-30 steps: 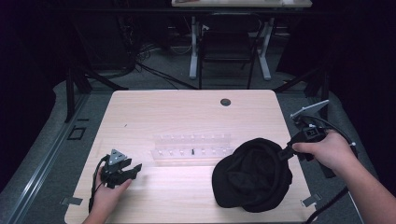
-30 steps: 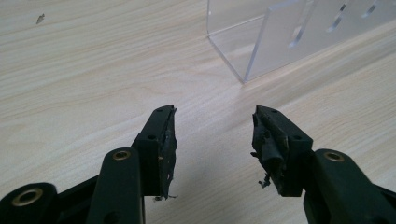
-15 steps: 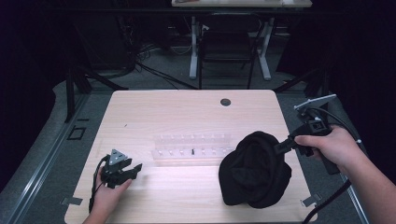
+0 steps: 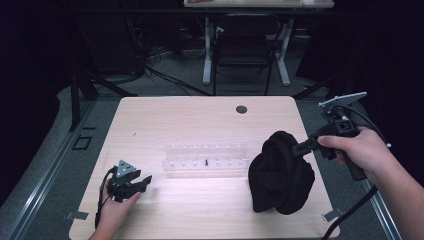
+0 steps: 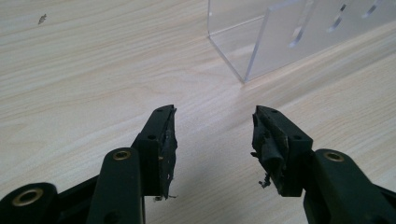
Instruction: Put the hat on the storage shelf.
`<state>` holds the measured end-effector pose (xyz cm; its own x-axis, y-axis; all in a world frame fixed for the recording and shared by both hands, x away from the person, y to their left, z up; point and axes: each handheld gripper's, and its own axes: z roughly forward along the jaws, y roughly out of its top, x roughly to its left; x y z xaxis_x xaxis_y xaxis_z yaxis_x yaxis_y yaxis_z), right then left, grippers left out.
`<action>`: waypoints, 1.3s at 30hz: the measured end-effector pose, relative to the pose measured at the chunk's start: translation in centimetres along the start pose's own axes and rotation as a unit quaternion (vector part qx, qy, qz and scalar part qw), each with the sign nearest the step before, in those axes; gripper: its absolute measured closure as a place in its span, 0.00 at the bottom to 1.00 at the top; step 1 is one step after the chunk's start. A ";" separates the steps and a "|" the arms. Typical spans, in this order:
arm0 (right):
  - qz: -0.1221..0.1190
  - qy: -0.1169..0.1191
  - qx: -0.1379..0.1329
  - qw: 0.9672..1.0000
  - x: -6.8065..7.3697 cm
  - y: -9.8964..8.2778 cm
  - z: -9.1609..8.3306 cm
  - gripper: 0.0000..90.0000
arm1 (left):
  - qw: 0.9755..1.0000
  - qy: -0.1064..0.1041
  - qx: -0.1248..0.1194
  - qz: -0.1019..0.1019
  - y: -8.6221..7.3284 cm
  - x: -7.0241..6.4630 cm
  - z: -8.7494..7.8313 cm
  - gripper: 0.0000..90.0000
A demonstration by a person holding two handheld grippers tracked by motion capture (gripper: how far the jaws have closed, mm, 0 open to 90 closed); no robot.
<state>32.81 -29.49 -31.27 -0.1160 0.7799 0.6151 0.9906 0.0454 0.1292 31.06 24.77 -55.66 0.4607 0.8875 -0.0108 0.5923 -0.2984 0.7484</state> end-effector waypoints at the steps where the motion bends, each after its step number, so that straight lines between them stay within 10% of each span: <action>1: -0.003 0.003 0.002 1.000 0.0 0.0 -0.2 0.98 | 1.000 0.000 0.000 0.000 0.0 0.0 0.0 0.55; 27: -0.009 0.069 -0.041 0.997 1.9 1.2 -3.0 0.98 | 1.000 -0.002 0.002 0.002 0.0 0.0 -0.1 0.55; 39: -0.037 0.085 -0.071 0.993 4.9 3.1 -3.3 0.98 | 1.000 -0.004 0.001 0.002 0.0 -0.1 -0.1 0.55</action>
<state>35.10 -27.58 -25.23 -0.2115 0.6607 0.7202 0.9597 0.0009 0.2810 30.92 24.78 -55.59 0.4694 0.8829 -0.0131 0.5912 -0.3032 0.7474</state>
